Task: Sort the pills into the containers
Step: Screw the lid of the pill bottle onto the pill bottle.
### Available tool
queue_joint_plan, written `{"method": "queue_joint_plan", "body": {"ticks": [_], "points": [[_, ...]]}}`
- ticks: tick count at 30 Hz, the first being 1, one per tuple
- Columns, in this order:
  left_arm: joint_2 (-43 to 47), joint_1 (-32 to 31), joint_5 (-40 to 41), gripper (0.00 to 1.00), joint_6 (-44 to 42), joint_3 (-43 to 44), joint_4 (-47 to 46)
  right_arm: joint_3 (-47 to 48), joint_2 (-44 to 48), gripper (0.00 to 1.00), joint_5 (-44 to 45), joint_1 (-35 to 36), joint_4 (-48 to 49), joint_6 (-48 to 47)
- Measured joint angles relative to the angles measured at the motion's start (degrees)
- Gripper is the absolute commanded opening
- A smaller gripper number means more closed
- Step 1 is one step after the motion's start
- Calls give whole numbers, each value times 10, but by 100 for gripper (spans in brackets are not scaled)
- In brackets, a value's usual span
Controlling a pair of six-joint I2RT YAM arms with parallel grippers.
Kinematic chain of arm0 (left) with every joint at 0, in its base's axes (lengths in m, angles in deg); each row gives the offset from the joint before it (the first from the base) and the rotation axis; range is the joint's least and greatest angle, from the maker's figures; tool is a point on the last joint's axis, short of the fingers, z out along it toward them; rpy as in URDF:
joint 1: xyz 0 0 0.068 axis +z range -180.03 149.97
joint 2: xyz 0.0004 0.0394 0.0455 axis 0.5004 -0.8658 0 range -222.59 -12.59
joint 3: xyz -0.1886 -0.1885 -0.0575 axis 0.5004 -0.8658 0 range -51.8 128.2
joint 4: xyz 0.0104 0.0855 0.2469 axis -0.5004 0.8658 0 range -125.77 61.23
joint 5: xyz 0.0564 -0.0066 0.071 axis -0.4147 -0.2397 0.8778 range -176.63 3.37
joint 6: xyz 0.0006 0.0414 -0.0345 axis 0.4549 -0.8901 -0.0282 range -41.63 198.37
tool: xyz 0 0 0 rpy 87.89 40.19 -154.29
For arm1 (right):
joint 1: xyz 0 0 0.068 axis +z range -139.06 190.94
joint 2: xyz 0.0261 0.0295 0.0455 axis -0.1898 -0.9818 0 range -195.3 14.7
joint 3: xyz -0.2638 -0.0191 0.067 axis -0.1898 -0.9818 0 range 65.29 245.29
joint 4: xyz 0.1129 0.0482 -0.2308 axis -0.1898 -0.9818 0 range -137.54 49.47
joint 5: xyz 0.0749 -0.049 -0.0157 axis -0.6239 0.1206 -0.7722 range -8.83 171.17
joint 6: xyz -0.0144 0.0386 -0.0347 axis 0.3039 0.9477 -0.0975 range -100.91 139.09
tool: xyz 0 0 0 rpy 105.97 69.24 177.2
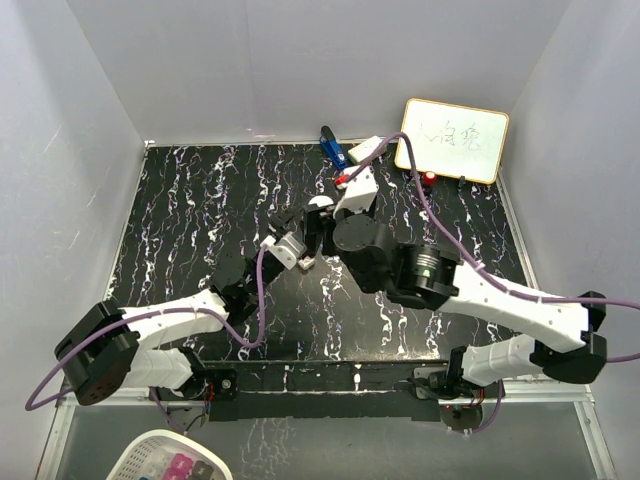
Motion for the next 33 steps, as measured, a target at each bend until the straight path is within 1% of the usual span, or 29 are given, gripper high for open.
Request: {"method": "queue_joint_plan", "body": {"ticks": [5, 11, 18, 22, 26, 30, 33], "points": [[-9, 11, 21, 0, 14, 6, 9, -1, 39, 73, -17, 13, -7, -18], [-41, 14, 50, 0, 19, 18, 26, -1, 40, 73, -13, 17, -24, -30], [-50, 17, 49, 0, 30, 31, 53, 0, 56, 70, -4, 19, -39, -64], [-34, 21, 27, 0, 56, 27, 92, -5, 89, 68, -10, 25, -30, -92], [16, 22, -7, 0, 102, 3, 127, -27, 143, 64, -22, 26, -3, -124], [64, 23, -52, 0, 160, -11, 151, -58, 191, 63, -40, 26, 27, -152], [93, 25, -105, 0, 209, -16, 170, -85, 213, 64, -72, 26, 49, -169]]}}
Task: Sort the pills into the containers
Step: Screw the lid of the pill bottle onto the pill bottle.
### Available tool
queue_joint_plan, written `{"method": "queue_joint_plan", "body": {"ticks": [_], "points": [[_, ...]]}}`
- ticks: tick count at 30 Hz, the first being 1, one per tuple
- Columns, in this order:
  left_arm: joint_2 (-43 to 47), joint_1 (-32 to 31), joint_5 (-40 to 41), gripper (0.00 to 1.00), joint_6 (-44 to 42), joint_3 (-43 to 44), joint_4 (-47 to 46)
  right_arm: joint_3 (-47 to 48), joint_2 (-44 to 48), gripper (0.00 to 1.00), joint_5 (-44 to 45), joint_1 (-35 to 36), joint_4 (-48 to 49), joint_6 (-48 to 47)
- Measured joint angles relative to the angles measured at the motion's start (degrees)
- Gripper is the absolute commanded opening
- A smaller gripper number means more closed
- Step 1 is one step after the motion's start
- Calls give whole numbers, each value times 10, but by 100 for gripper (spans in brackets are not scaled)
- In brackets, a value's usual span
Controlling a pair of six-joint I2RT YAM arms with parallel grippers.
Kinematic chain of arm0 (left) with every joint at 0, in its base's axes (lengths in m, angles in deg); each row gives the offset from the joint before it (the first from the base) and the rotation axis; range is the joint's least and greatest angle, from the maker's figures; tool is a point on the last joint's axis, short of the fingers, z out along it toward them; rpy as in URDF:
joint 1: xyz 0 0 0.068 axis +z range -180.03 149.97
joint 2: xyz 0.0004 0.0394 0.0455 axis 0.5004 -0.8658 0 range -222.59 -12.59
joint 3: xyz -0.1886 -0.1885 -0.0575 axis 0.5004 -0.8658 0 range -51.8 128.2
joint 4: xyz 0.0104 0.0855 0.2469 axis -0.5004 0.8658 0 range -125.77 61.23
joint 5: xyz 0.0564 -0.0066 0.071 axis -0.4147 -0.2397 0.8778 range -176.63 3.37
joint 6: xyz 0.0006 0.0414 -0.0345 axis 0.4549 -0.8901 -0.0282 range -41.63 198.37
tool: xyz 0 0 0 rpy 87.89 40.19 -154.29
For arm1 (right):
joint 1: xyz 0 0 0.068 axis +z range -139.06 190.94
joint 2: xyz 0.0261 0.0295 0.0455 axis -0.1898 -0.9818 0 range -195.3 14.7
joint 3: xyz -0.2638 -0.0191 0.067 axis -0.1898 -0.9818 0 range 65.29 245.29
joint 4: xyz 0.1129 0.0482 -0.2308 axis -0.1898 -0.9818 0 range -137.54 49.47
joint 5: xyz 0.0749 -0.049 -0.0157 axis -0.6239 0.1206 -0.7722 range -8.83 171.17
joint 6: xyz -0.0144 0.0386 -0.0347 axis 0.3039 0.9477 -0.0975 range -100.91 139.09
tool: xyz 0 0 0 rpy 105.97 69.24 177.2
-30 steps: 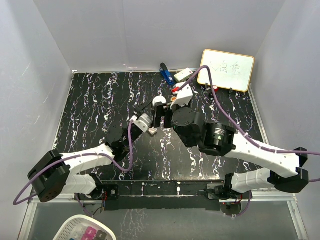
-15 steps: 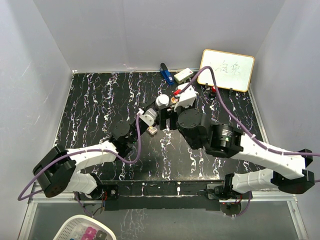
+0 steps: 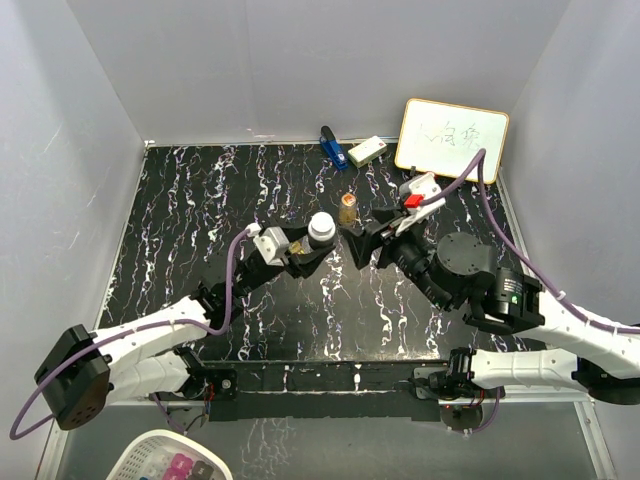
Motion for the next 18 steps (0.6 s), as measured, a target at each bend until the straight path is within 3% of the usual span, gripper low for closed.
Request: {"method": "queue_joint_plan", "body": {"ticks": [11, 18], "points": [[12, 0, -210, 0, 121, -1, -7, -65, 73, 67, -165, 0, 54, -17], [1, 0, -280, 0, 171, -5, -70, -77, 106, 67, -226, 0, 83, -13]]}}
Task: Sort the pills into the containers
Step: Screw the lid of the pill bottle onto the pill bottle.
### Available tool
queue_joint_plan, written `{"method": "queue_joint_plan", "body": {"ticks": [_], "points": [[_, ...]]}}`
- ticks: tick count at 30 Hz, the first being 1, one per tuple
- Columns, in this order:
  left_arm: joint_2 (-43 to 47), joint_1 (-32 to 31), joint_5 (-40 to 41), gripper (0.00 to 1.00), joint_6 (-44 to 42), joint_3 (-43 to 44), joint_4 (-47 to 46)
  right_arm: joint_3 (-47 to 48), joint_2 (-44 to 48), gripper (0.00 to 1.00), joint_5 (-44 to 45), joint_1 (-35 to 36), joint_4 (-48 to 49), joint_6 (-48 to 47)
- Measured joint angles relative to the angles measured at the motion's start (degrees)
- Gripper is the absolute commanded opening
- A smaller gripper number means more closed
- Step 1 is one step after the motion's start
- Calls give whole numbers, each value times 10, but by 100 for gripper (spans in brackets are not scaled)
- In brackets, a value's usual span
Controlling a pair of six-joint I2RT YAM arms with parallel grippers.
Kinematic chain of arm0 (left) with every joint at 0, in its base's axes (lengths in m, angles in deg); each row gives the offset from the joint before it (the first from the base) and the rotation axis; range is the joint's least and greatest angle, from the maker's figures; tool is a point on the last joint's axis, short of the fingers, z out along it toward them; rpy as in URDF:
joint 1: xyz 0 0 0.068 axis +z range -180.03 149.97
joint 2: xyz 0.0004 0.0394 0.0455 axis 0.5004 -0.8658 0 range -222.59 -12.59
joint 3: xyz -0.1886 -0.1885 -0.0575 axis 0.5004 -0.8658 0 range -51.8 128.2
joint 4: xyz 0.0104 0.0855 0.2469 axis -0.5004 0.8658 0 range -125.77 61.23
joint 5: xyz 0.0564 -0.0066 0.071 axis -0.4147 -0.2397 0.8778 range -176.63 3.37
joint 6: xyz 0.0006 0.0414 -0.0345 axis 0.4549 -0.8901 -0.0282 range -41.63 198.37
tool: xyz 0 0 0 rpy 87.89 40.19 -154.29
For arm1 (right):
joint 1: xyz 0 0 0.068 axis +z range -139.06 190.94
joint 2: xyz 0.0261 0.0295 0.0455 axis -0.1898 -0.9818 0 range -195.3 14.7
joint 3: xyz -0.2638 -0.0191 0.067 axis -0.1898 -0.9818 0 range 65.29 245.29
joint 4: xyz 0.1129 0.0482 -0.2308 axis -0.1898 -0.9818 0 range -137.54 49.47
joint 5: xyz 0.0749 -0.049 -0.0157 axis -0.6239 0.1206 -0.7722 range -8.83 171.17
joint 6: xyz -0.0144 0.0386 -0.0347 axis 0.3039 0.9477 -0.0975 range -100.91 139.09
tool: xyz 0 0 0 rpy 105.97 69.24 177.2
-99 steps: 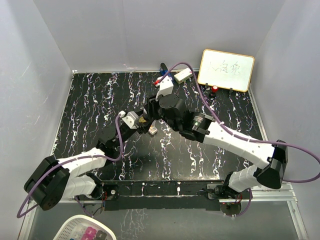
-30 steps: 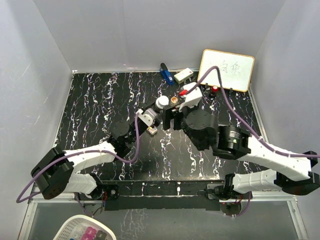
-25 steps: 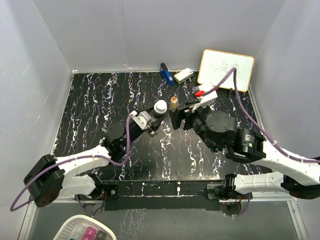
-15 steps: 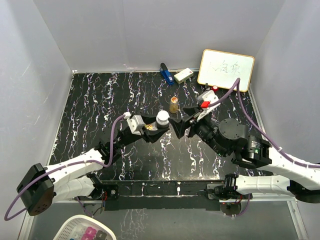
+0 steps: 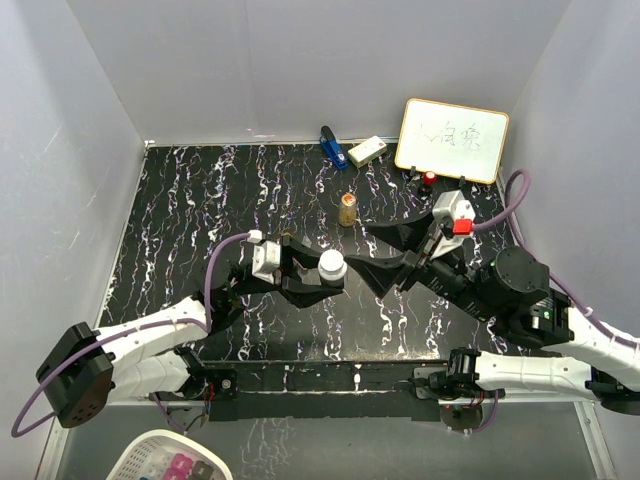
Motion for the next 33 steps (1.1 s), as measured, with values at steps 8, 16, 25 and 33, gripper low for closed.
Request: {"method": "queue_joint_plan", "body": {"ticks": [8, 16, 25, 33], "points": [[-34, 0, -26, 0, 50, -7, -73, -28, -27, 65, -47, 0, 6, 16], [-38, 0, -44, 0, 66, -7, -89, -44, -35, 64, -71, 0, 1, 22], [-38, 0, -58, 0, 69, -7, -90, -45, -28, 61, -54, 0, 1, 26], [-38, 0, -67, 0, 69, -7, -87, -45, -41, 62, -48, 0, 1, 26]]}}
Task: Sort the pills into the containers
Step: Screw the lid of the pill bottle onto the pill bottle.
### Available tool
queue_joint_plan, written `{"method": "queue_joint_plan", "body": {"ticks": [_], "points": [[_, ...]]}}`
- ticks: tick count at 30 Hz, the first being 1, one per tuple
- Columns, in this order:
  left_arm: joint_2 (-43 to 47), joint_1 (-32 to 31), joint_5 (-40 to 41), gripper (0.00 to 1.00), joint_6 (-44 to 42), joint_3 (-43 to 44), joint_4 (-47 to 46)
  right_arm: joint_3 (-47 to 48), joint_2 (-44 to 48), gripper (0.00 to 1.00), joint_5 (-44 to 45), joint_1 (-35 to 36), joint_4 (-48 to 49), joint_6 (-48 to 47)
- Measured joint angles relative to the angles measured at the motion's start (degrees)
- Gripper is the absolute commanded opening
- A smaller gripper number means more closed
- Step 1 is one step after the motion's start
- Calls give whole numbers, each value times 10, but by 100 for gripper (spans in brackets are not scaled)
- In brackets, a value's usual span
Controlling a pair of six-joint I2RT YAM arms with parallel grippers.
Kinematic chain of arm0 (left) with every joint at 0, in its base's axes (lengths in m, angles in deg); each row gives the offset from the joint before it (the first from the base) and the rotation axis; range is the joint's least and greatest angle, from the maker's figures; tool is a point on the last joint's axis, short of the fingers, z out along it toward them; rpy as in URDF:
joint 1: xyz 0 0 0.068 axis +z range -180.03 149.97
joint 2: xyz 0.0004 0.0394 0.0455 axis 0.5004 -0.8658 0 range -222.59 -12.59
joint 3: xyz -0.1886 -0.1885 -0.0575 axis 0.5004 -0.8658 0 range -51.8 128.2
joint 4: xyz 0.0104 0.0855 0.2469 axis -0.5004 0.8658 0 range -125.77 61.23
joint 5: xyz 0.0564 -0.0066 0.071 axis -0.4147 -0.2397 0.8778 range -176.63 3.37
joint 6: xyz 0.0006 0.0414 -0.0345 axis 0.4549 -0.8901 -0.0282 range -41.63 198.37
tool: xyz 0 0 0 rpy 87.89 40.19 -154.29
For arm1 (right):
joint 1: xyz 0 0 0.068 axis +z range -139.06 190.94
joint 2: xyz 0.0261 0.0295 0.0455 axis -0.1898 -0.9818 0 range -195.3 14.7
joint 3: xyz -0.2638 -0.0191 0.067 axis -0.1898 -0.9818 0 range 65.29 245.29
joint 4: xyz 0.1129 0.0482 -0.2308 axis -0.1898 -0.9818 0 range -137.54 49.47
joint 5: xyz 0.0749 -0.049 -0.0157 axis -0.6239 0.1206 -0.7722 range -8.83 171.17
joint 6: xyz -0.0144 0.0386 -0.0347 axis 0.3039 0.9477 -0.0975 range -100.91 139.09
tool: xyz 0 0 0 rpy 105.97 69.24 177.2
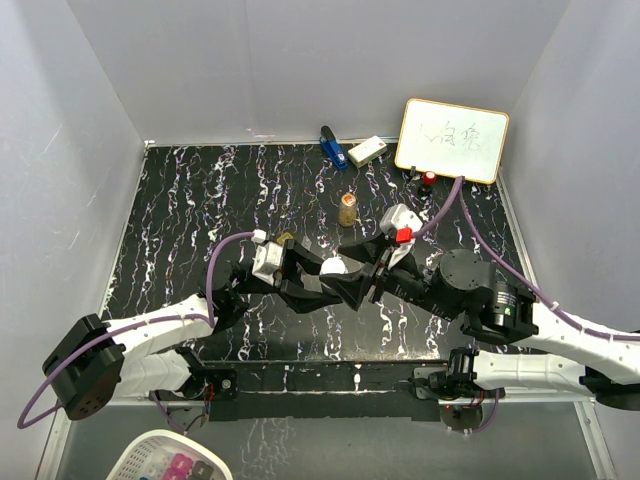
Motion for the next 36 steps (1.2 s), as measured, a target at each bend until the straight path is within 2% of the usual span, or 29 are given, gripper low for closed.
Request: {"method": "queue_joint_plan", "body": {"ticks": [8, 17, 29, 35, 36], "points": [[0, 0, 0, 0, -2, 1, 3, 0, -11, 60, 2, 0, -4, 0], [0, 0, 0, 0, -1, 15, 20, 0, -14, 52, 2, 0, -9, 0], [8, 0, 12, 0, 0, 15, 31, 0, -16, 18, 9, 0, -12, 0], [26, 0, 39, 0, -10, 15, 72, 0, -26, 0, 28, 0, -3, 0], [30, 0, 47, 0, -14, 15, 82, 0, -29, 0, 33, 0, -1, 0]]}}
